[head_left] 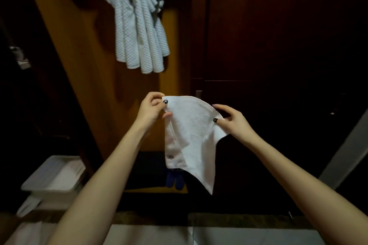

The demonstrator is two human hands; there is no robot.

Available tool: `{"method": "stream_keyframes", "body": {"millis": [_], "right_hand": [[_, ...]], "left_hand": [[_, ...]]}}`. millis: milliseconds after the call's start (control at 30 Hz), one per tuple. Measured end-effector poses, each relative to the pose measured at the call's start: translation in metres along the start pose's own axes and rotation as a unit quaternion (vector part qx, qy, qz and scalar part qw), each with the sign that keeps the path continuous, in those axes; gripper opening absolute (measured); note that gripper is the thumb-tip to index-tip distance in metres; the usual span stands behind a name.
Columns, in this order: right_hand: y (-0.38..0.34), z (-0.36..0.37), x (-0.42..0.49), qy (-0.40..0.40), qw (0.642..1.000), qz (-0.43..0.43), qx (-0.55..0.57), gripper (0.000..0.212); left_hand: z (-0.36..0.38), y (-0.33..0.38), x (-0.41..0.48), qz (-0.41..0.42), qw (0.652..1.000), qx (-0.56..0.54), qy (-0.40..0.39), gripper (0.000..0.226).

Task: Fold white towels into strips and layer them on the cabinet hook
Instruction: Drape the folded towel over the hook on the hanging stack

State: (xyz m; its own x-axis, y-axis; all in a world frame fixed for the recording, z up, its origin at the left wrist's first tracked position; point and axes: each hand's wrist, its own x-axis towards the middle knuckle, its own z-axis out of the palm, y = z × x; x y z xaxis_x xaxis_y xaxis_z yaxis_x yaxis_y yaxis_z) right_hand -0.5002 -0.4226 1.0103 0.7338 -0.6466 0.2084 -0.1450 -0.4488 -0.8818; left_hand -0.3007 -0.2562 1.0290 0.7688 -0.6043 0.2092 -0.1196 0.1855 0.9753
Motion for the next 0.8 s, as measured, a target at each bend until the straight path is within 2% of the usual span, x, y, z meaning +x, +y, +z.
{"method": "stream_keyframes", "body": {"millis": [100,167,233,267,300,367,400,500,667,800], "right_hand": [[-0.026,0.016,-0.002,-0.053,0.993,-0.017,0.102,0.023],[-0.040,0.022,-0.007,-0.144,0.975,0.015,0.166,0.019],[-0.048,0.027,-0.012,-0.237,0.957,0.021,0.167,0.023],[-0.050,0.029,-0.015,-0.255,0.958,0.002,0.128,0.027],[-0.054,0.031,-0.019,-0.244,0.967,-0.024,0.075,0.027],[-0.060,0.037,-0.026,-0.178,0.981,-0.074,0.013,0.013],[-0.062,0.040,-0.031,-0.156,0.983,-0.091,0.015,0.009],[-0.064,0.044,-0.041,-0.117,0.986,-0.116,0.018,0.014],[-0.062,0.052,-0.054,-0.114,0.984,-0.124,-0.049,0.025],[-0.059,0.051,-0.057,-0.106,0.986,-0.128,-0.029,0.021]], "left_hand": [[-0.007,-0.013,-0.022,0.000,0.999,-0.045,0.024,0.019],[-0.010,-0.016,-0.036,0.007,0.997,-0.067,0.034,0.014],[-0.010,-0.016,-0.050,0.013,0.997,-0.068,0.034,0.014],[-0.009,-0.015,-0.056,0.018,0.997,-0.066,0.033,0.015],[-0.007,-0.014,-0.062,0.024,0.997,-0.065,0.032,0.017],[-0.004,-0.010,-0.074,0.030,0.997,-0.066,0.033,0.021],[-0.003,-0.009,-0.079,0.033,0.997,-0.061,0.035,0.021],[0.000,-0.009,-0.098,0.052,0.998,-0.030,0.034,0.017],[0.008,-0.007,-0.115,0.030,0.997,-0.066,0.018,0.011],[0.007,-0.005,-0.120,0.037,0.998,-0.060,0.005,0.015]]}}
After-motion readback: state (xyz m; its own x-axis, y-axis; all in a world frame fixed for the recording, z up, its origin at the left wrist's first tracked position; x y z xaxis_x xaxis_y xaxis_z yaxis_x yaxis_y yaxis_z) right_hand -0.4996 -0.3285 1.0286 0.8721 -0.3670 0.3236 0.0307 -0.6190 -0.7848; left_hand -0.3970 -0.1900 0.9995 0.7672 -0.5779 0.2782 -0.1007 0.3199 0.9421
